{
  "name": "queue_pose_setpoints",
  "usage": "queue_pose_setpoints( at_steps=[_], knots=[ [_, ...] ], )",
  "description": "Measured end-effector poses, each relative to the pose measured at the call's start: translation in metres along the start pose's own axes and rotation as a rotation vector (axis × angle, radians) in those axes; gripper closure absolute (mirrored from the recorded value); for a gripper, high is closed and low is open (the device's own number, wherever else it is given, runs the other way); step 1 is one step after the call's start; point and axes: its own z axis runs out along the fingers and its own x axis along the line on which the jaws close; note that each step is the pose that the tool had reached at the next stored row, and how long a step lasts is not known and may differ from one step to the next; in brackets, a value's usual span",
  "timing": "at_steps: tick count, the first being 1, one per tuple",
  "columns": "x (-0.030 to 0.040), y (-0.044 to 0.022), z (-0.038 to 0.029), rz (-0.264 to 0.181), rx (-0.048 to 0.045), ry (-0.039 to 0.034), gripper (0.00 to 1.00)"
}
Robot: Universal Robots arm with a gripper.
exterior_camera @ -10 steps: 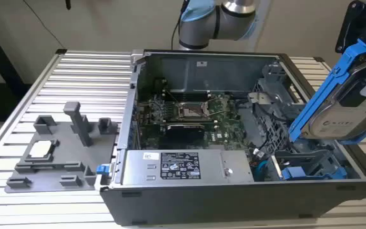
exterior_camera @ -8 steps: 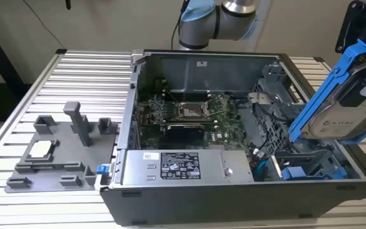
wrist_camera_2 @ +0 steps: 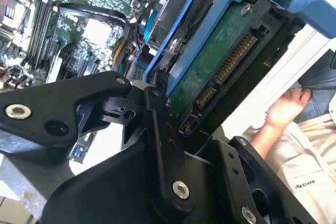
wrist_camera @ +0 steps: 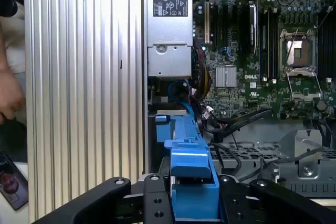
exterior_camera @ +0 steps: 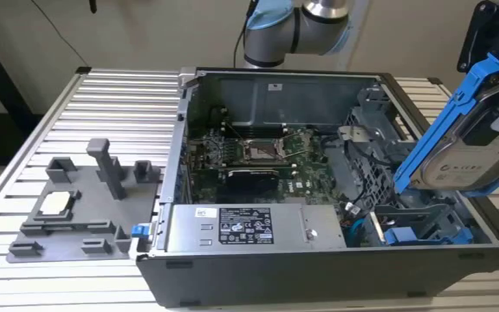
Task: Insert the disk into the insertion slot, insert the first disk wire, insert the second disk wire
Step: 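Insert the disk into the insertion slot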
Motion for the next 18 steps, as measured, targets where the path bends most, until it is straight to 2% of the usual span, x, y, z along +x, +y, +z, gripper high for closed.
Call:
queue_pose_setpoints(
  at_steps=[5,18],
  knots=[
    [0.0,-0.0001,0.0026,0.0,0.0017,0.0,0.67],
    [0.0,-0.0016,0.0185,-0.002,0.0017,0.0001,0.67]
  ],
)
